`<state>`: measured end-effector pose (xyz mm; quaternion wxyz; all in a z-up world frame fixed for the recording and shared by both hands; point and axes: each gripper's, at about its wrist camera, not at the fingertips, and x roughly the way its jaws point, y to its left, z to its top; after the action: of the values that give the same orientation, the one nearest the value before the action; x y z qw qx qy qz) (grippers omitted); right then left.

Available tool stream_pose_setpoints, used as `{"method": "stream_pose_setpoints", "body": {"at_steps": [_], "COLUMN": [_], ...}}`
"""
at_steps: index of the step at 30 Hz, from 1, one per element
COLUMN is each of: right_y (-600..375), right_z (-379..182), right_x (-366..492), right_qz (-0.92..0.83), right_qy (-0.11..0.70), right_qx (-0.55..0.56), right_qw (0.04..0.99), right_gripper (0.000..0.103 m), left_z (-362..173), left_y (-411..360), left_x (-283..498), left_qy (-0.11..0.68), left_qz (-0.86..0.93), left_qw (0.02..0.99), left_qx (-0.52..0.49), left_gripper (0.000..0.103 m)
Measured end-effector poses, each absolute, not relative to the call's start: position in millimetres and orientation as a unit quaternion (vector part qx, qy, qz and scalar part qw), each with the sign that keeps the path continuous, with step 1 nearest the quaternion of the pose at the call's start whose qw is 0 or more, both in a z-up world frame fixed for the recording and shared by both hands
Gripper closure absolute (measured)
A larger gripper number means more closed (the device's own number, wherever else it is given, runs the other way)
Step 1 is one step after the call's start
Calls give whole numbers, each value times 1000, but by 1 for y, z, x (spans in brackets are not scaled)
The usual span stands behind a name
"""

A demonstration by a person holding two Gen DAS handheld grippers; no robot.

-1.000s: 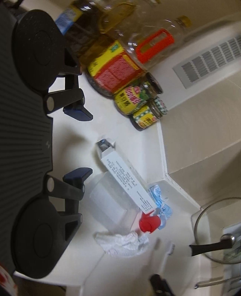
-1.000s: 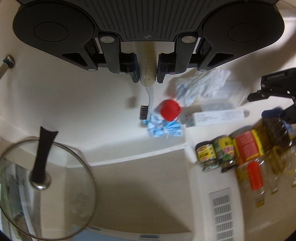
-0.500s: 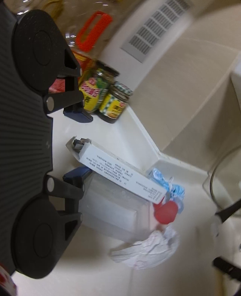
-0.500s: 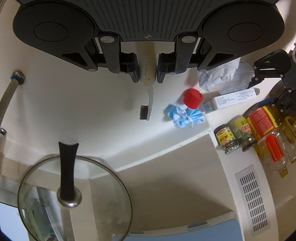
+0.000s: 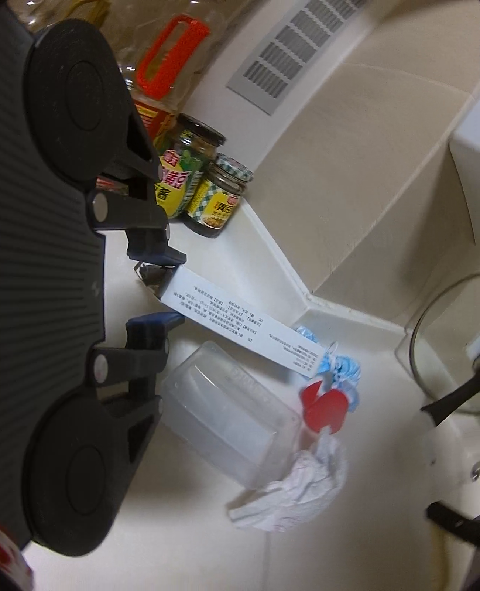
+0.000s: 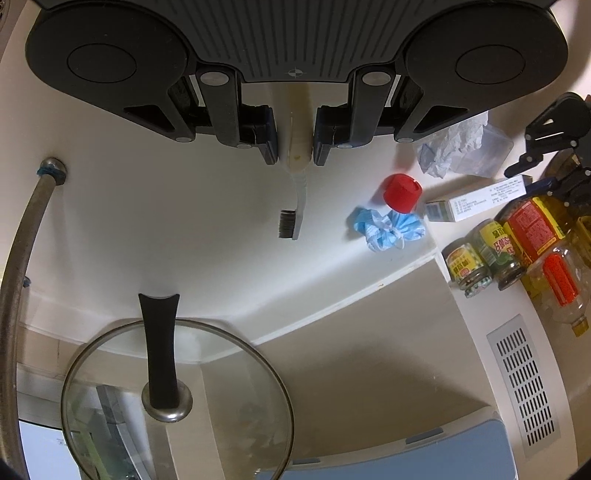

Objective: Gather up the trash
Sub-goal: 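Grasp the white printed box with the left tool and lift it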

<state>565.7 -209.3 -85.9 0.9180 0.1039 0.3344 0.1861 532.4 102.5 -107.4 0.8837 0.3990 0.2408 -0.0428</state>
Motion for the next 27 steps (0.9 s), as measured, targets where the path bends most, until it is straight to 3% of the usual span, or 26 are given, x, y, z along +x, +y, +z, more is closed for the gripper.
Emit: {"method": "stream_pose_setpoints", "body": {"at_steps": [14,21,25,27], "right_y": [-205,-203,-206,-208], "right_z": [-76,-75,-75,-75], "right_x": [548,542,539,539], "right_qz": [213,217,216,212], "right_qy": [330,334,335,336], "right_qx": [115,119,116,118], "right_qw": [912,909,910,910], "right_gripper": [82,82,82,82], "left_z": [-47,-46,-48,-48], "left_y": [150,161,162,161], "left_x": [483,491,498,502], "left_qy": [367,379,372,372], "left_qz": [-2,8,4,0], "left_qw": [926,924,926,926], "left_qx": [86,57,53,55], "left_gripper": [78,76,63,63]}}
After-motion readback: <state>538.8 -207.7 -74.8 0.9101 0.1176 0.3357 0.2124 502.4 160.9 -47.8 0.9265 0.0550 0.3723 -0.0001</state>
